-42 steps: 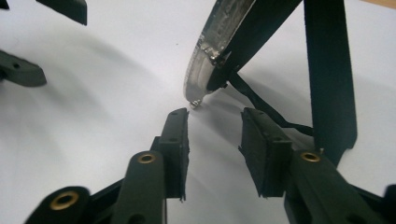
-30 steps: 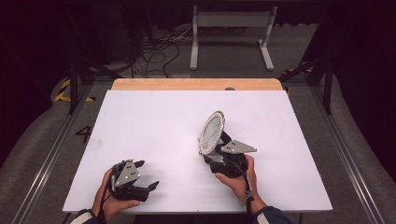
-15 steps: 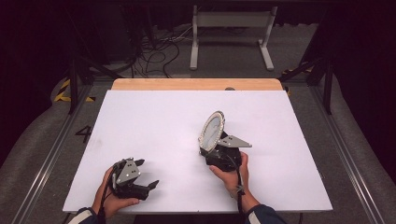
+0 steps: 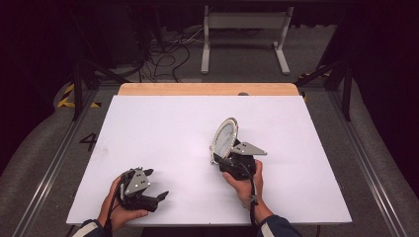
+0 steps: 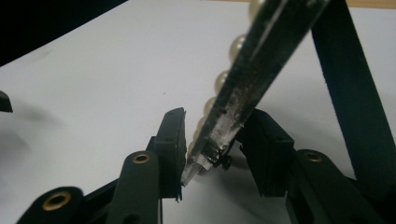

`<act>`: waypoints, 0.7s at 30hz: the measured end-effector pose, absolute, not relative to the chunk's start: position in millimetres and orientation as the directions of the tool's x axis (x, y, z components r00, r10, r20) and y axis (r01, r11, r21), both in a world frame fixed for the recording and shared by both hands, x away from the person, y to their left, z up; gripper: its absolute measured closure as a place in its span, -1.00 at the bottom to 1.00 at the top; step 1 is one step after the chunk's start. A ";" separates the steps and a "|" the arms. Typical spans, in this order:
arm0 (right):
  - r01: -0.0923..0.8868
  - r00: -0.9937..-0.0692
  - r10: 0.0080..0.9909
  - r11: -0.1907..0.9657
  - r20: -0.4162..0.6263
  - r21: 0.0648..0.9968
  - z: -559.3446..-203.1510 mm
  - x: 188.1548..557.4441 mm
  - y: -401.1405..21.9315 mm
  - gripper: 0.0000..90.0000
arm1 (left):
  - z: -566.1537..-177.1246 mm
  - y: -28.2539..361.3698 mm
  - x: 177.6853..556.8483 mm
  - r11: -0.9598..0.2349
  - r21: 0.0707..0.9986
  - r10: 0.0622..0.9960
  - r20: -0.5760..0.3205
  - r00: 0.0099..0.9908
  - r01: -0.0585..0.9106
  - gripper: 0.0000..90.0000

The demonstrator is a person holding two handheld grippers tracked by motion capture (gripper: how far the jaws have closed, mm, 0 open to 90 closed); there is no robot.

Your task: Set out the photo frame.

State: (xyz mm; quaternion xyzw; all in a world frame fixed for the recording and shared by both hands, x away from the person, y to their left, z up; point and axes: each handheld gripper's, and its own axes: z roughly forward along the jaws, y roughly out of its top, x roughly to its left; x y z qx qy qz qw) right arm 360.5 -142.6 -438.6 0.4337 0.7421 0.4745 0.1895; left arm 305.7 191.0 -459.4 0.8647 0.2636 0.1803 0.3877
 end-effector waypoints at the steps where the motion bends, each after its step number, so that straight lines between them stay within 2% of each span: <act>1: 0.467 -0.557 0.820 0.177 0.133 0.866 -437.9 360.6 -143.5 0.36 | -459.6 190.6 305.7 -0.564 0.763 0.598 0.113 0.793 0.317 -0.71; 21: 0.506 -0.625 0.758 0.214 0.185 0.835 -432.3 350.5 -171.0 0.60 | -458.3 191.2 305.1 -0.561 0.761 0.611 0.114 0.783 0.326 -0.70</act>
